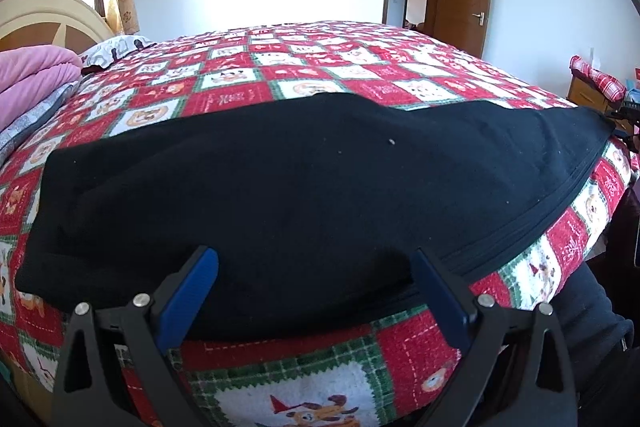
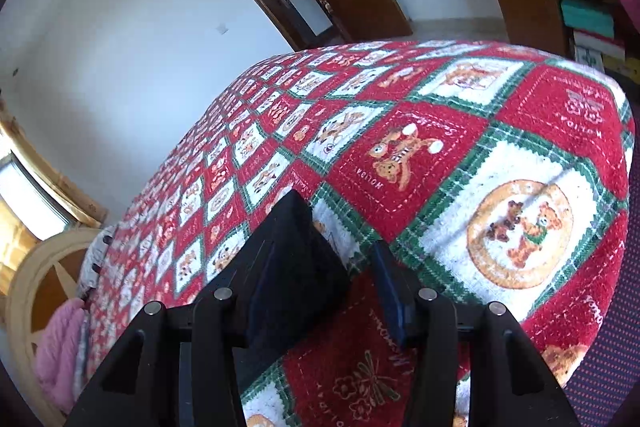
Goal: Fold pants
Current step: 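Grasp the end of the black pants with the right gripper and lift it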
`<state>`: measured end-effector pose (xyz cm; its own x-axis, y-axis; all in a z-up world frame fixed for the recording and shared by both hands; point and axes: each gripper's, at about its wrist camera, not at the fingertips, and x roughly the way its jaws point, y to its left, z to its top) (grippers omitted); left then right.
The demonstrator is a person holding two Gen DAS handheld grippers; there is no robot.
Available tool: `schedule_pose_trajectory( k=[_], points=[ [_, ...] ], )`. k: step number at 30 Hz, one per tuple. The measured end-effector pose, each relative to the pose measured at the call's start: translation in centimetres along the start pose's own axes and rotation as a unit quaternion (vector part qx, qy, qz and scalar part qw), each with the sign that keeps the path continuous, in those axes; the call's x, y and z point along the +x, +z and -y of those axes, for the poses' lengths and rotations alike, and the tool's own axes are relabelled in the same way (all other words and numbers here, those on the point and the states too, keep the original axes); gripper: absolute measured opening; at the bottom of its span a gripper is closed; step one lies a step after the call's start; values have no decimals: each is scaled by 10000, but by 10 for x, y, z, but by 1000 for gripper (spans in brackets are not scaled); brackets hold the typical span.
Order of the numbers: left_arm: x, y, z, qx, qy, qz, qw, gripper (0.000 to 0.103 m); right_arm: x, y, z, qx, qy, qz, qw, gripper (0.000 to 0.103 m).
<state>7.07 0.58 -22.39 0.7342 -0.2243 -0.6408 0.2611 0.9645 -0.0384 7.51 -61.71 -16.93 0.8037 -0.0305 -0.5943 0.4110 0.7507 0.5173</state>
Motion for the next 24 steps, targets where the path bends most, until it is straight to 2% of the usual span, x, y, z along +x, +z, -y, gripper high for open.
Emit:
schedule_pose_trajectory(
  k=[3, 6, 10, 13, 14, 15, 17, 21, 24],
  points=[
    [-1, -1, -1, -15, -18, 12, 10000, 100, 5, -4, -8, -41, 330, -196, 9993, 49],
    [-2, -1, -2, -38, -30, 31, 10000, 100, 8, -8, -13, -218, 157, -126, 9996, 49],
    [-1, -1, -3, -57, -25, 35, 10000, 100, 1, -9, -2, 250, 467, 89, 9986, 49],
    [-1, -1, -2, -36, -6, 38, 10000, 100, 4, -14, -9, 38, 365, 141, 9992, 49],
    [-1, -1, -2, -34, -4, 39, 10000, 100, 3, -16, -11, -3, 332, 205, 9992, 43],
    [-1, -1, -3, -35, -4, 43, 10000, 100, 3, -17, -11, -17, 297, 257, 9992, 31],
    [-1, -1, -2, -30, 8, 38, 10000, 100, 5, -18, -7, 41, 314, 269, 9991, 18],
    [-3, 0, -1, 19, 174, 55, 9998, 100, 2, -17, -1, 260, 609, 293, 9974, 12],
    [-2, 1, -3, -19, 219, 28, 9998, 100, 4, -19, -9, 95, 482, 338, 9982, 11]
  ],
)
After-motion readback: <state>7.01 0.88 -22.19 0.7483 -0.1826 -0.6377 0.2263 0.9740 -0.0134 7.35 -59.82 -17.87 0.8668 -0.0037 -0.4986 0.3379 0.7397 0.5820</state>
